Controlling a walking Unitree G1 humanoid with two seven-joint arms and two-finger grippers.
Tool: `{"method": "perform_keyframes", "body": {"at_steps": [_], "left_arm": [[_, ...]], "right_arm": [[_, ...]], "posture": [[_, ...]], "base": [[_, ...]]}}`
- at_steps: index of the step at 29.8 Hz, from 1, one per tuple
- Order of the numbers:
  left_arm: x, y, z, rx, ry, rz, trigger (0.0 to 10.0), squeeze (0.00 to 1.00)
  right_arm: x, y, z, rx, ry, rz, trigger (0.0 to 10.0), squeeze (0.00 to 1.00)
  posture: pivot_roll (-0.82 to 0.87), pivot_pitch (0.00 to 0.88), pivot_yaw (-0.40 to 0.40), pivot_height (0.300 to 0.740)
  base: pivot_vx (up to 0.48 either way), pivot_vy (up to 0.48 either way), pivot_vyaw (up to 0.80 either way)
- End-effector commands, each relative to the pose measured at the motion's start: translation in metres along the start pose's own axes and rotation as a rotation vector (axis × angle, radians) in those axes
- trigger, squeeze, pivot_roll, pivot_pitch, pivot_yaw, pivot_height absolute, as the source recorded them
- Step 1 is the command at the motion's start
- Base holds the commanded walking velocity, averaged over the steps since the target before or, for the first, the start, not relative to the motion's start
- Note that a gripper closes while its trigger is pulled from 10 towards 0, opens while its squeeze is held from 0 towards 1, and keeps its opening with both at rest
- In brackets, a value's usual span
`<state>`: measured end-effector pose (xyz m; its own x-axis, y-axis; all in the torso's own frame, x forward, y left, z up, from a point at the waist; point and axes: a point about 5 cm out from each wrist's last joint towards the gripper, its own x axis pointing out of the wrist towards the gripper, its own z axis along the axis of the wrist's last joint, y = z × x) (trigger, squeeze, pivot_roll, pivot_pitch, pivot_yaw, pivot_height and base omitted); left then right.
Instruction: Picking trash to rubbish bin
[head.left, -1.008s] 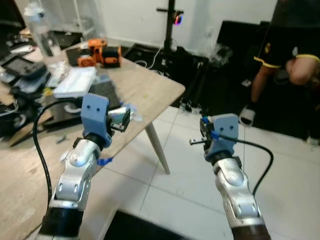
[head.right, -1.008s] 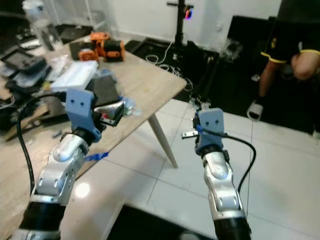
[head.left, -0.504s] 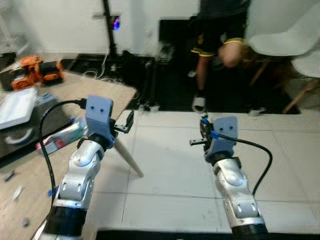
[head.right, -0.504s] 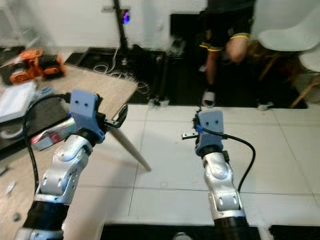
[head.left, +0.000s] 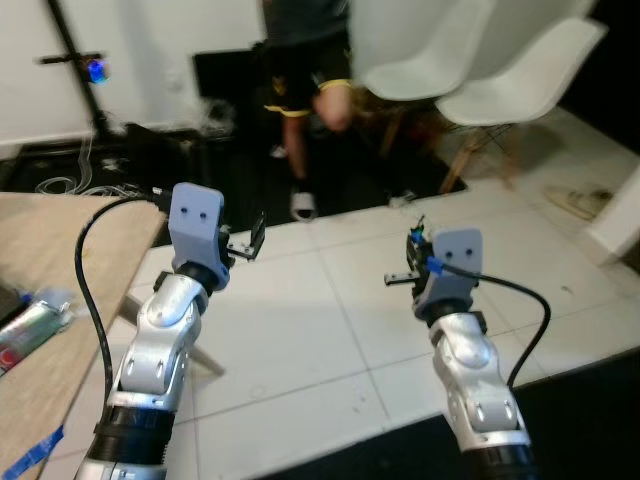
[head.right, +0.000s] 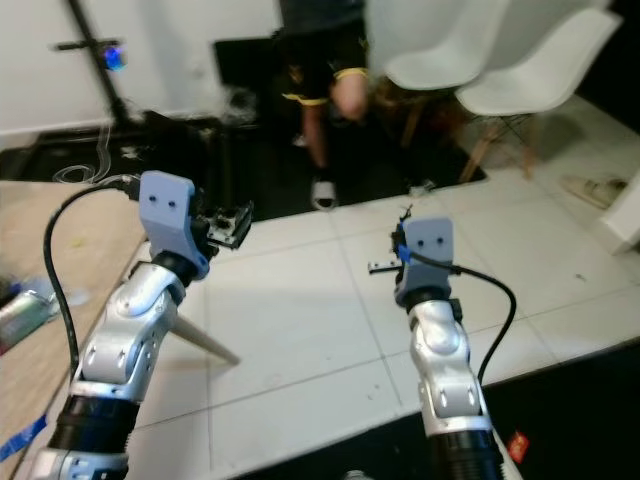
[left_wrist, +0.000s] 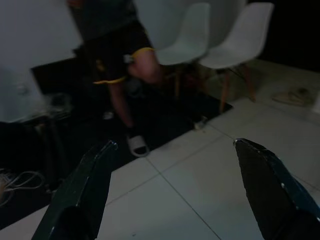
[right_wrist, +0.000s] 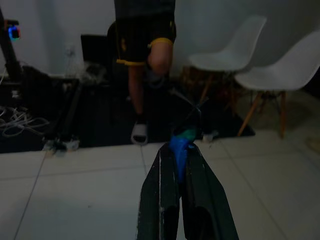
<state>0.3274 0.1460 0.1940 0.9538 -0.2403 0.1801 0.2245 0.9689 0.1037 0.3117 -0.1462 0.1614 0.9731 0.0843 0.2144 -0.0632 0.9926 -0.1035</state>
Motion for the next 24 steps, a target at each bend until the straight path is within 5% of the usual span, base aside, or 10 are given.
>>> {"method": "perform_keyframes", "body": {"at_steps": [1,24], "left_arm": [[-0.0019,-0.0011,-0.0047,0.003,0.019,-0.001,10.0,0.00],[-0.0002,-0.0020,0.0010,-0.022,-0.011,-0.010,10.0,0.00]], "right_arm": [[-0.0024,-0.0025,-0.0042,0.005,0.025,-0.010,10.0,0.00],[-0.0006,-0.0036,-0.0042,-0.003,0.029,-0.007,10.0,0.00]], "posture": [[0.00,0.142,0.047,0.740],[-0.04,0.149,0.037,0.740]], "base": [[0.000,0.000,-0.80],[0.000,0.000,-0.80]]}}
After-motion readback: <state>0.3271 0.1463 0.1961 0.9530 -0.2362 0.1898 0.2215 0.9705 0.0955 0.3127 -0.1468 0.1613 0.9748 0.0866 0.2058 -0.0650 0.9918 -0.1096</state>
